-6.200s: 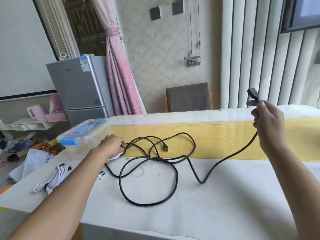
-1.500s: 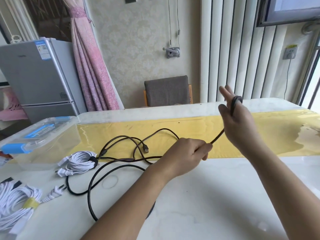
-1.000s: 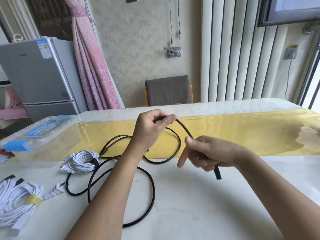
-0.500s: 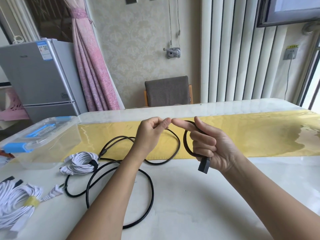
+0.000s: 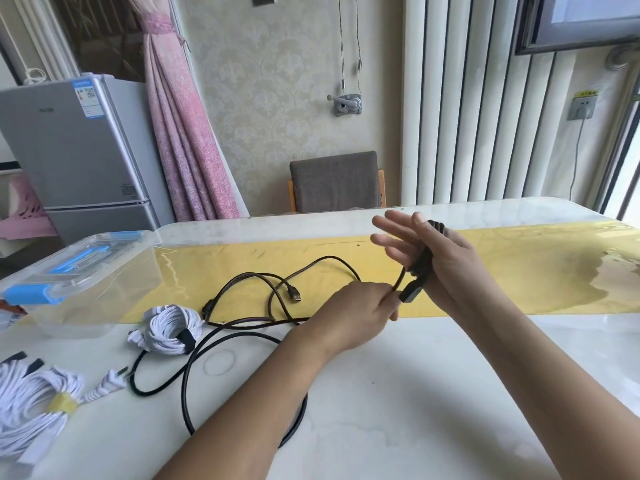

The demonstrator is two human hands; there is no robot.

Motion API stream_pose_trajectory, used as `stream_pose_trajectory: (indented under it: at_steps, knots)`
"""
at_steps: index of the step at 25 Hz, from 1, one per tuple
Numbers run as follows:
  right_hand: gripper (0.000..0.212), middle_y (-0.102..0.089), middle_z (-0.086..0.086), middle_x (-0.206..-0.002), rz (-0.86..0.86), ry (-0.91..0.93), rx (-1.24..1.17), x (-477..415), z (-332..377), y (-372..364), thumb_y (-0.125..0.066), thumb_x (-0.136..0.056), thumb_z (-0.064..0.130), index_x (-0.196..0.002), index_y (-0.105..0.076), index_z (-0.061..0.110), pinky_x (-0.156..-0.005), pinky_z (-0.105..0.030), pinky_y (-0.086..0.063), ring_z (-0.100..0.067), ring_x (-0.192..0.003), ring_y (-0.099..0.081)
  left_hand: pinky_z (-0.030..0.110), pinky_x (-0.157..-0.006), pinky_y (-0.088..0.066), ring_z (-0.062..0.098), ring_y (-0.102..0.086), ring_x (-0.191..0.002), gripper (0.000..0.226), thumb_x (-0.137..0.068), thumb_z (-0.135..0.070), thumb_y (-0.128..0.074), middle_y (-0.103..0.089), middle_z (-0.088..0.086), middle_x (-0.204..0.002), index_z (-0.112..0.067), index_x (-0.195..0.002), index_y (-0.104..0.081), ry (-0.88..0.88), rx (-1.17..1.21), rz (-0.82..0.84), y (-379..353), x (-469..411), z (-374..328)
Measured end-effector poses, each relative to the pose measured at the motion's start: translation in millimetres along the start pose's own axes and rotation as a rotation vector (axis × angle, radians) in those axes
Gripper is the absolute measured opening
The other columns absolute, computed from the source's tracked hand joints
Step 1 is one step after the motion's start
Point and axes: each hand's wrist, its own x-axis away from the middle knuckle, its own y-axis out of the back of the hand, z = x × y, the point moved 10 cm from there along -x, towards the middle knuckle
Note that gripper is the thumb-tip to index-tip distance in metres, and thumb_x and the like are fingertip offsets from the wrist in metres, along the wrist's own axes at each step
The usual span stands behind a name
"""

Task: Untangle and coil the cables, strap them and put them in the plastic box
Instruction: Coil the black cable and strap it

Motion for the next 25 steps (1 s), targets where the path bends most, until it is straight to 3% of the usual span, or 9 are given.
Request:
stream_pose_trajectory:
  at_steps: [4, 6, 8, 10, 14, 17, 19, 23, 25]
  knots:
    - [0.033, -0.068, 0.002, -0.101, -0.21, 0.36, 0.904, 8, 37, 12, -0.04, -0.101, 0.019, -0.128, -0.054, 0.007, -0.069, -0.016, -0.046, -0.003, -0.075, -0.062, 0.031, -0.059, -0.041, 0.018, -0.052, -0.062, 0.023, -0.095, -0.037, -0.048, -0.055, -0.003, -0.065, -0.019, -0.082, -0.055, -0.112, -0.065, 0.009, -9, 8, -28]
    - [0.034, -0.06, 0.001, -0.124, -0.279, 0.5, 1.222, 10, 52, 16, -0.039, -0.101, 0.014, -0.131, -0.051, 0.007, -0.087, -0.015, -0.034, -0.008, -0.11, -0.057, 0.027, -0.053, -0.035, 0.01, -0.045, -0.053, 0.023, -0.093, -0.036, -0.054, -0.047, -0.006, -0.057, -0.02, -0.076, -0.054, -0.167, -0.041, 0.008, -6, 14, -40]
    - [0.032, -0.058, -0.007, -0.13, -0.367, 0.458, 1.326, 5, 59, 39, -0.038, -0.101, 0.014, -0.126, -0.054, 0.003, -0.094, -0.021, -0.031, -0.023, -0.128, -0.045, 0.026, -0.052, -0.032, 0.007, -0.039, -0.049, 0.023, -0.089, -0.035, -0.058, -0.042, -0.007, -0.052, -0.019, -0.073, -0.055, -0.192, 0.076, -0.067, 15, 14, -40]
    - [0.029, -0.067, -0.006, -0.113, -0.363, 0.271, 1.345, -3, 47, 62, -0.037, -0.101, 0.019, -0.109, -0.059, 0.003, -0.081, -0.026, -0.037, -0.023, -0.107, -0.055, 0.029, -0.055, -0.036, 0.006, -0.043, -0.054, 0.022, -0.085, -0.036, -0.058, -0.05, -0.003, -0.055, -0.019, -0.071, -0.059, -0.194, 0.245, -0.262, 56, 12, -23]
    - [0.046, -0.05, -0.002, -0.05, -0.006, -0.107, 1.047, -4, -13, 34, -0.038, -0.099, 0.043, -0.09, -0.064, 0.006, -0.049, -0.036, -0.044, -0.026, -0.05, -0.045, 0.014, -0.058, -0.037, -0.005, -0.052, -0.058, 0.018, -0.09, -0.025, -0.062, -0.062, -0.018, -0.061, -0.02, -0.074, -0.066, -0.203, 0.398, -0.588, 119, 25, 18]
    - [0.077, -0.023, 0.001, -0.044, 0.44, -0.357, 0.599, 22, -52, -23, -0.036, -0.083, 0.073, -0.086, -0.073, 0.005, -0.042, -0.022, -0.03, -0.017, -0.043, -0.018, 0.005, -0.056, -0.032, -0.009, -0.049, -0.053, 0.016, -0.092, -0.018, -0.061, -0.057, -0.023, -0.055, -0.012, -0.078, -0.068, -0.157, 0.424, -0.667, 129, 28, 30]
    - [0.067, -0.025, 0.006, -0.038, 0.668, -0.431, 0.266, 41, -55, -54, -0.052, -0.078, 0.071, -0.081, -0.074, 0.008, -0.039, -0.014, -0.03, -0.01, -0.036, -0.016, 0.008, -0.055, -0.033, -0.006, -0.047, -0.05, 0.021, -0.092, -0.023, -0.061, -0.054, -0.019, -0.05, -0.011, -0.076, -0.067, -0.106, 0.469, -0.556, 118, 18, 36]
    - [0.043, -0.018, 0.008, -0.037, 0.45, -0.366, -0.21, 24, -34, -48, -0.07, -0.069, 0.055, -0.059, -0.066, 0.013, -0.026, -0.01, -0.022, -0.006, -0.03, -0.006, 0.017, -0.044, -0.026, 0.008, -0.035, -0.046, 0.05, -0.087, -0.051, -0.048, -0.041, -0.006, -0.054, -0.009, -0.077, -0.073, 0.109, 0.671, -0.053, 71, 14, 57]
    - [0.048, -0.022, 0.01, -0.035, 0.257, -0.343, -0.314, 13, -32, -35, -0.059, -0.071, 0.06, -0.05, -0.053, 0.017, -0.026, -0.014, -0.015, -0.009, -0.032, -0.001, 0.018, -0.05, -0.038, 0.011, -0.049, -0.054, 0.058, -0.095, -0.049, -0.038, -0.054, 0.001, -0.063, -0.005, -0.086, -0.074, 0.198, 0.726, -0.047, 75, 24, 71]
